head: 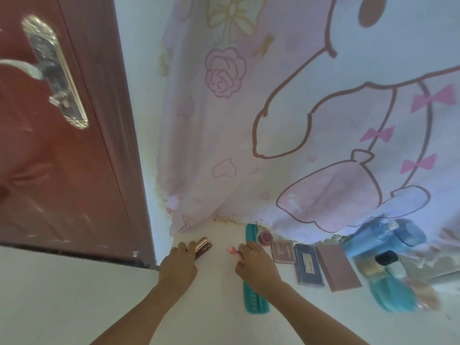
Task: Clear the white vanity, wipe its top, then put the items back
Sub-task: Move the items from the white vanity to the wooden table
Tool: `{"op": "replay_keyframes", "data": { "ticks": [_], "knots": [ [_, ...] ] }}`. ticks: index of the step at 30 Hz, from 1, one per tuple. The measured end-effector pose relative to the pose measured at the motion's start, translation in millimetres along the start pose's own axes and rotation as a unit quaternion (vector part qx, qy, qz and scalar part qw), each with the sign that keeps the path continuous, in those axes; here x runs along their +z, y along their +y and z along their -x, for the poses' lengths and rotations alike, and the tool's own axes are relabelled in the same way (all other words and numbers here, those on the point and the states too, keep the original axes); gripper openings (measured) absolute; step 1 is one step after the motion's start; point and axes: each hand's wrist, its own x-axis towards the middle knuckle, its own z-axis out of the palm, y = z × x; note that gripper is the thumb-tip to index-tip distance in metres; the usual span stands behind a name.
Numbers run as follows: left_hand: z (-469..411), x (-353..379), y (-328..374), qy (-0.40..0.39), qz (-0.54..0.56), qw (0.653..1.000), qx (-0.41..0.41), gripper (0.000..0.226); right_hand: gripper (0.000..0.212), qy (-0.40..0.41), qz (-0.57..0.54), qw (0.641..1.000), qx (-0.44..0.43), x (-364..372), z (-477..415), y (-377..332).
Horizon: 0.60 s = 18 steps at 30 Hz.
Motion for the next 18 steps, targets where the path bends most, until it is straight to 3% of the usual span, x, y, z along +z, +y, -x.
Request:
{"op": "replay_keyframes", "data": {
  "ticks": [10, 18],
  "knots": [
    [12.1, -26.4, 6.6, 0.032, 0.21, 0.976, -0.04, 0.046, 0.022, 0.015, -0.016, 1.0, -0.014, -9.0, 15.1, -13.9],
    [61.3, -66.8, 10.2, 0.135, 0.29, 0.94, -0.121, 0.037, 0.026, 0.072, -0.01, 0.985, -0.154, -32.3, 4.3, -23.7]
  ]
}}
